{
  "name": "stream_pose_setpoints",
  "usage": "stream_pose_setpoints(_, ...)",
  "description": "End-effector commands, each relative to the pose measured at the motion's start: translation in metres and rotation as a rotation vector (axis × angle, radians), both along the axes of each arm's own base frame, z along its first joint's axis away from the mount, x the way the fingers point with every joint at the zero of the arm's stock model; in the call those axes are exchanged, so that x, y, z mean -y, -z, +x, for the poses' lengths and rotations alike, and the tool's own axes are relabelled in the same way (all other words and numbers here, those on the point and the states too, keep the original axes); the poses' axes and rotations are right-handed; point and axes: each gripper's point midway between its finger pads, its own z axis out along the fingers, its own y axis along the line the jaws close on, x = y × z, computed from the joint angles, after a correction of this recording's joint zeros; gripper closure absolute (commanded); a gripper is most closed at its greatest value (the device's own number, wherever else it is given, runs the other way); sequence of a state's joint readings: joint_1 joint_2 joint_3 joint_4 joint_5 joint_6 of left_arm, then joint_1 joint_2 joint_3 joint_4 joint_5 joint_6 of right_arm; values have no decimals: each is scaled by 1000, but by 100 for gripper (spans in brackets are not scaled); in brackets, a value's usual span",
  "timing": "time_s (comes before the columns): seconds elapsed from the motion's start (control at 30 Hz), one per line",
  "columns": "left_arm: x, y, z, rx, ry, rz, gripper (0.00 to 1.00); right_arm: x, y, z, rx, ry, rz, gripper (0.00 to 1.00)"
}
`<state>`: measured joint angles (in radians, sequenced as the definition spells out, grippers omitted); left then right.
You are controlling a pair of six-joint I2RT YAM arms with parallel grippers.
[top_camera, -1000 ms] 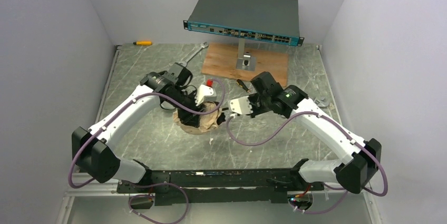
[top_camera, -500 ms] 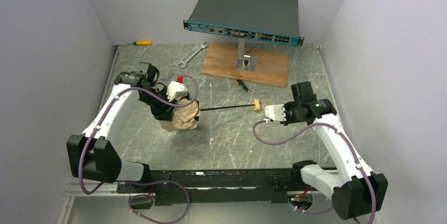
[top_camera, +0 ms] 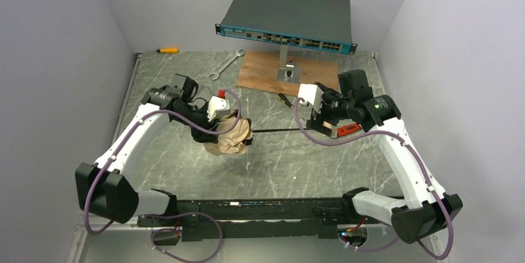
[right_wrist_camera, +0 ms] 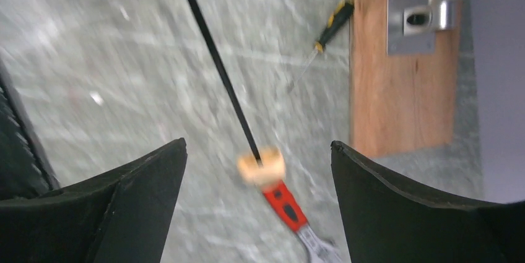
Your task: Open the umbrella
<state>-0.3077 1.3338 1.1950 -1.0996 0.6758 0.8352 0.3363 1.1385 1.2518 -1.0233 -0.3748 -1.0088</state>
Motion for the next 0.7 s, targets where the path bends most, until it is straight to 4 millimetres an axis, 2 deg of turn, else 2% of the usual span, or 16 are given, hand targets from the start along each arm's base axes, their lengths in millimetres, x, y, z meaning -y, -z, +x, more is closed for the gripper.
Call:
stream_pose_setpoints(0.0,32,-52,-11,138,102,-261,100,-63,-57,-29,-140,-45,428,11)
stream_pose_setpoints(0.07,34,-62,-8,188,116,-285,100,-75,-55,-34,-167,-68,447,11)
stream_pose_setpoints(0.23,40,-82,-2,276,140,-329,100,-88,-17,-43,-90,-134,248,9)
stream_pose_setpoints(0.3,43,-90,-6,297,174,-357,100,-88,-9,-35,-20,-111,183,9)
stream_pose_setpoints(0.4,43,-94,-14,335,214,-379,100,-77,-3,-15,70,-35,96,16)
stream_pose_setpoints(0.43,43,-92,-15,342,214,-381,100,-73,-2,-9,93,-22,68,23)
stream_pose_setpoints(0.5,42,-90,-17,348,199,-386,100,-65,-3,-2,143,-12,21,45)
stream_pose_setpoints(0.6,40,-85,-18,340,196,-374,100,-63,-8,1,198,-48,-2,73)
stream_pose_setpoints(0.67,37,-81,-16,337,184,-347,100,-61,-12,2,227,-63,-16,100)
